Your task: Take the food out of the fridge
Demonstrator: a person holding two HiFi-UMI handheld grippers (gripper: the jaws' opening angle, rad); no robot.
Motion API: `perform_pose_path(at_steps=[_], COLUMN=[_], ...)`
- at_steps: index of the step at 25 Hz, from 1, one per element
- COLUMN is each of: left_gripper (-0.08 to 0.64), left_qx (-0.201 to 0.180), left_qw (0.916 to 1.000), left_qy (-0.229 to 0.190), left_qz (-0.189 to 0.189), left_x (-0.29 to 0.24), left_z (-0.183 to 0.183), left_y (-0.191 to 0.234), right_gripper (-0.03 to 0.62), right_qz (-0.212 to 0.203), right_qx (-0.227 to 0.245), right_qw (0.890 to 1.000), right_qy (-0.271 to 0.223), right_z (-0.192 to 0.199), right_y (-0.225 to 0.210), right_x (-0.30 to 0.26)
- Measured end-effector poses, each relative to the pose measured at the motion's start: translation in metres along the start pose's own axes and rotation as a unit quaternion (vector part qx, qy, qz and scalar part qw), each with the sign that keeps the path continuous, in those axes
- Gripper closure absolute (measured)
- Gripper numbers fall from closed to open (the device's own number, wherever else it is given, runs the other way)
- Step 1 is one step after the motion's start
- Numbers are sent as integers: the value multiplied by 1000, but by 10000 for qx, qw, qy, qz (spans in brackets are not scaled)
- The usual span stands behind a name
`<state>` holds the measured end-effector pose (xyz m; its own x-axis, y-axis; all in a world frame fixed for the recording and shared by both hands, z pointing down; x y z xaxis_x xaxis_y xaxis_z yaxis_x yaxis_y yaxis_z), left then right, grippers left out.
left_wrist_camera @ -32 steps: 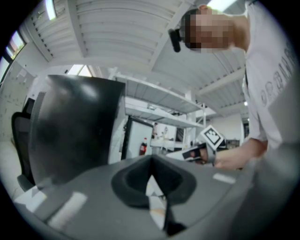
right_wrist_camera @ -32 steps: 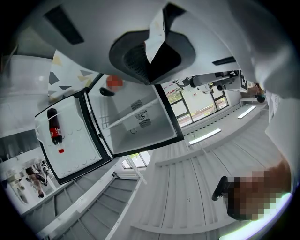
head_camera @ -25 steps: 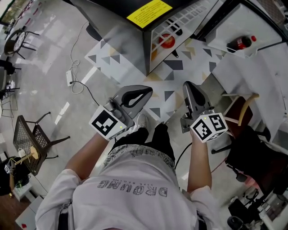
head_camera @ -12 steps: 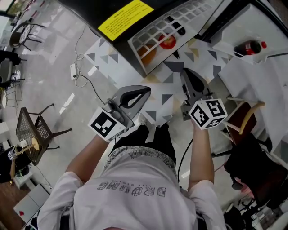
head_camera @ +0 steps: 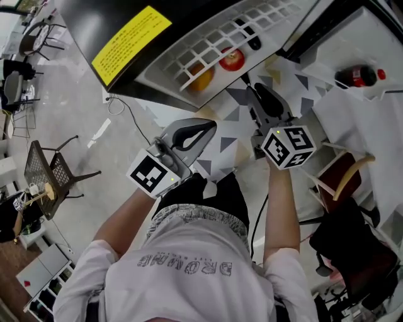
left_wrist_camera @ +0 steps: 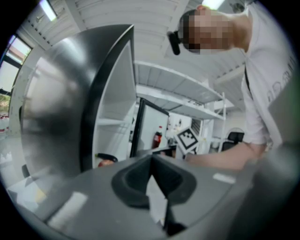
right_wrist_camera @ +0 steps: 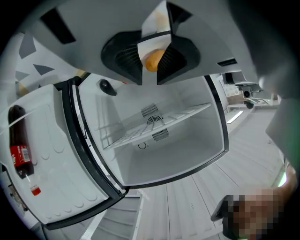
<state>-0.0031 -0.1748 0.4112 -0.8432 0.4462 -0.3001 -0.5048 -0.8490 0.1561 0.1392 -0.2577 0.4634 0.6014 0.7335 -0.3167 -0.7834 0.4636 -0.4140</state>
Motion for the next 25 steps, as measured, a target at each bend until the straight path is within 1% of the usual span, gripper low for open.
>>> perform_pose_path(at_steps=[4, 7, 11, 16, 21, 25], left_gripper=[552, 552, 552, 552, 552, 552], left_qx=[68, 132, 179, 139, 173, 171], left_qw=[9999, 9997, 9993, 9989, 9986, 9986], left_qy=[6, 31, -16, -58, -65, -49], left_qz=[-129, -213, -327, -443, -485, -500], left_x=[-13, -20, -28, -36, -44, -48], left_z=[4, 8, 10, 15, 23, 27], left_y=[3, 5, 9, 11, 12, 12], right_gripper=[488, 470, 421, 373, 334, 313], right_qz=[-96, -187, -223, -220, -299, -206], right_qx=[30, 185, 549, 1011, 1348, 1712], right_qw=[9999, 9995, 9978, 9938, 9885, 9825], right_qy=[86, 152, 291, 402, 609, 699], right_z=[2, 2, 4, 9, 20, 25], right_y=[-18, -25, -33, -40, -45, -48], right_x=[-14, -26, -45, -66, -84, -98])
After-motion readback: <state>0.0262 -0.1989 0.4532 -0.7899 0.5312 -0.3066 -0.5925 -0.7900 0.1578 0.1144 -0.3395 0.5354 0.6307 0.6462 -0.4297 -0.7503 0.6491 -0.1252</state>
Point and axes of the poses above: the fingertips, and each gripper's own axes: x backward along the fingers, y to its left, z out of its underside, the point moved 4 cm from there along x, backward along the fingers, and after that the axes turned 7 degrees about y, right-handed, at the moved point
